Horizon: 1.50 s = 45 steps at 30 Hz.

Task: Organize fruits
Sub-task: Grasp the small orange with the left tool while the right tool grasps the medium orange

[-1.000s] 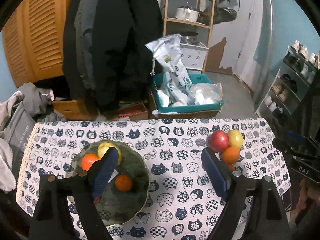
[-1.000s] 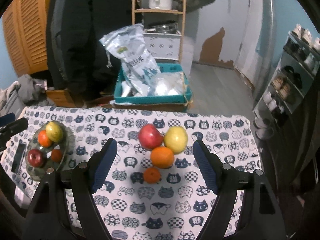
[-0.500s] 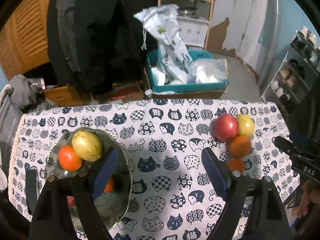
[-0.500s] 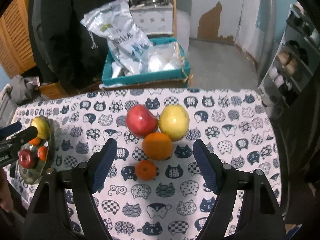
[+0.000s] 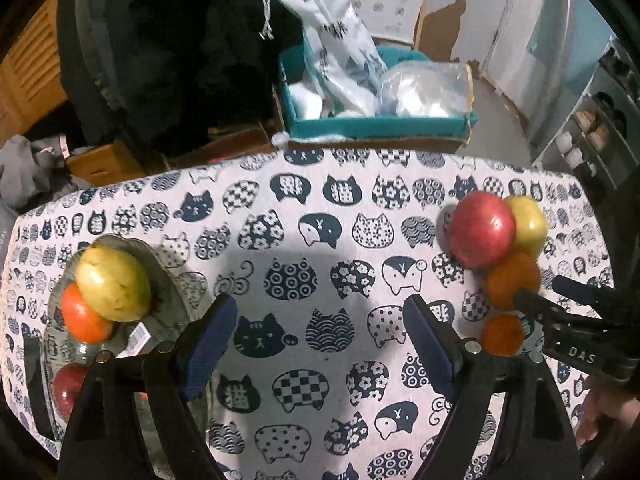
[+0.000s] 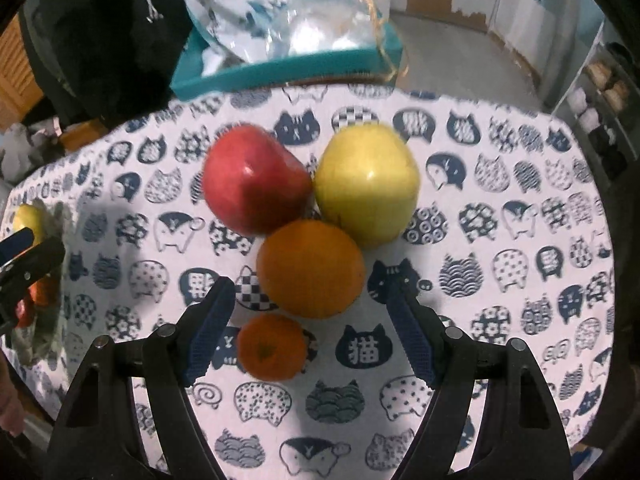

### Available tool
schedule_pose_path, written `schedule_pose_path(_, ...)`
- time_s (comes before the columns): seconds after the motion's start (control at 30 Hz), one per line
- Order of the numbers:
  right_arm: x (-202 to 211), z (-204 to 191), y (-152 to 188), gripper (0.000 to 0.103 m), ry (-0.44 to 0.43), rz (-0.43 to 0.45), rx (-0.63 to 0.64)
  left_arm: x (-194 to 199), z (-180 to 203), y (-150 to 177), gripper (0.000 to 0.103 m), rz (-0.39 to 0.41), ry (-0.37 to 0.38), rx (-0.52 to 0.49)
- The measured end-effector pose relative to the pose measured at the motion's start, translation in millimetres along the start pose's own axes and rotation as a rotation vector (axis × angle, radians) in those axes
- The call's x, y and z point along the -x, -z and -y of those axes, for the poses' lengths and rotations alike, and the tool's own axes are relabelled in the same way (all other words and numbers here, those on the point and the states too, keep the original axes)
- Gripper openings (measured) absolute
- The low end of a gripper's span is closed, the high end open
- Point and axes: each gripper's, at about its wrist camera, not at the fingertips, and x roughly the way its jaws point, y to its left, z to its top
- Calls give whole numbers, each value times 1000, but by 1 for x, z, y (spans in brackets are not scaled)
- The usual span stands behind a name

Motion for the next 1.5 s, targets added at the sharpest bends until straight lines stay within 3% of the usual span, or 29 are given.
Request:
schedule_pose_path(0.37,-30,7,-7,78,-18,-32,-23,-34,9,-4,86,-52,13,18)
schedule_pose_path(0.5,-36,4,-8,66,-43,-47,-9,-37,16,-5,86,-57,13,6)
schedule_pose_path(0.7,-28,3,-5,64,-14,-18,10,-43,32,-4,86,-70,25,-24)
schedule_pose_path(1.0,13,47,6,64,45,52,-89,-39,66,5,86,-88,95,-70)
schedule_pose_path(1.5,26,110,61,64,36,27,-260,-52,147,36,86,-170,216,-210)
